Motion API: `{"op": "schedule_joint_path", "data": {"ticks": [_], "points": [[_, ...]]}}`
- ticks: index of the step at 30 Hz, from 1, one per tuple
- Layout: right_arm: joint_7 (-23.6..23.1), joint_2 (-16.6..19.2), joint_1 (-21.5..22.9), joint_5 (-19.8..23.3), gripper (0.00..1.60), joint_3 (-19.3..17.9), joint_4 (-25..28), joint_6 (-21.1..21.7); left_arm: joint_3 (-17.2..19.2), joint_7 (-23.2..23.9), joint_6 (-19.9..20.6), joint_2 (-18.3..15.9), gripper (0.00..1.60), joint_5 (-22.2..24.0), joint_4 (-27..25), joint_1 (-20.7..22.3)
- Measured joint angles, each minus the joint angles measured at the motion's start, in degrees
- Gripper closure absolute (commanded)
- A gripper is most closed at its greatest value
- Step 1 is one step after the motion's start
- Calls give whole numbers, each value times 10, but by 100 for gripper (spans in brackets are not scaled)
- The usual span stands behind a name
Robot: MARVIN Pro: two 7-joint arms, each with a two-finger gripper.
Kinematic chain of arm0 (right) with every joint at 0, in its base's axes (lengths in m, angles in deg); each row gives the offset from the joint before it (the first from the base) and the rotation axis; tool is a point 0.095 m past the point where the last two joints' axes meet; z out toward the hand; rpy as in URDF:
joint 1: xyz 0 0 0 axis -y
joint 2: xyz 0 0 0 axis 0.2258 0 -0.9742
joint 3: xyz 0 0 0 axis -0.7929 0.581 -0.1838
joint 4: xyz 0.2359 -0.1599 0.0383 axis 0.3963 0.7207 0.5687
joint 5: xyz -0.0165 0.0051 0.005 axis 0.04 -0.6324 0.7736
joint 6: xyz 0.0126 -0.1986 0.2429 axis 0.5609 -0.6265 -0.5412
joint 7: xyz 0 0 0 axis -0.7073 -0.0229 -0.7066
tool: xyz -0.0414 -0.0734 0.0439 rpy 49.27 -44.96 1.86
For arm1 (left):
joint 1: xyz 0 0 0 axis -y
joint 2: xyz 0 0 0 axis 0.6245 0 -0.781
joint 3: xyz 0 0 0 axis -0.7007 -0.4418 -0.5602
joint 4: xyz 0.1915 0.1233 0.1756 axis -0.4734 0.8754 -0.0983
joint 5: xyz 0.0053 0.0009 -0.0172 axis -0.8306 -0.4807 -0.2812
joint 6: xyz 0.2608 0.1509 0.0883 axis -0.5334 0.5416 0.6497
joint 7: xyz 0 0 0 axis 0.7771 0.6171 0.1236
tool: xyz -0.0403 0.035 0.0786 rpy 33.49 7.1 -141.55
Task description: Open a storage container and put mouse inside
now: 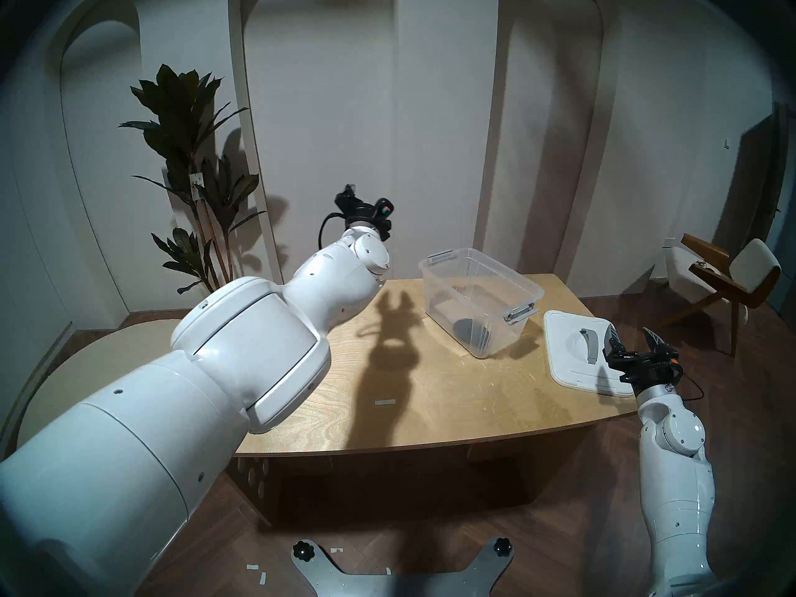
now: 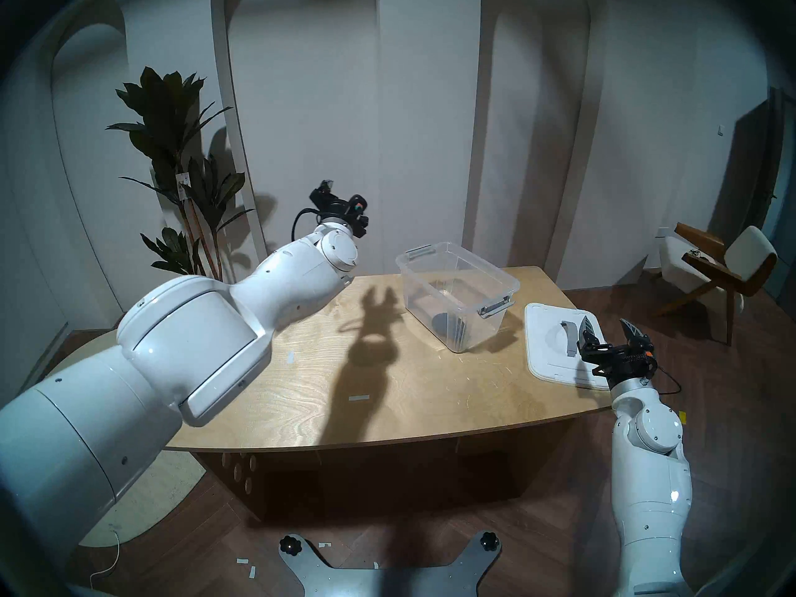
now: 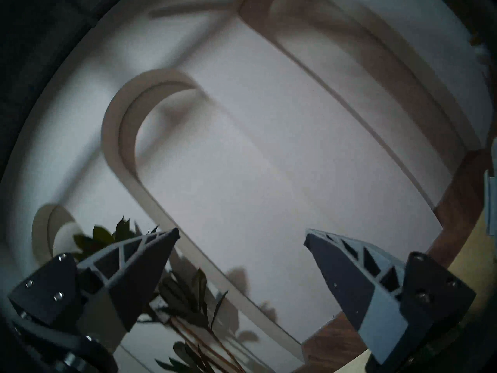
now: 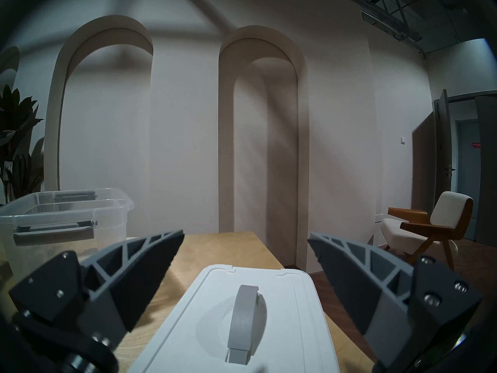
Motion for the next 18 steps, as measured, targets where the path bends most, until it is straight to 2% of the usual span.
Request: {"op": "schedule_joint_path", "data": {"ticks": [3, 9, 18], "points": [[0, 0, 0, 0, 0, 0, 0, 0, 26, -20, -10, -6, 0, 28, -1, -12], [0, 0, 0, 0, 0, 0, -1, 0, 56, -44, -31, -11, 0, 60, -6, -34], [0, 0, 1, 0, 0, 0, -2, 0, 59, -61, -60, -20, 0, 68, -13, -63]]}}
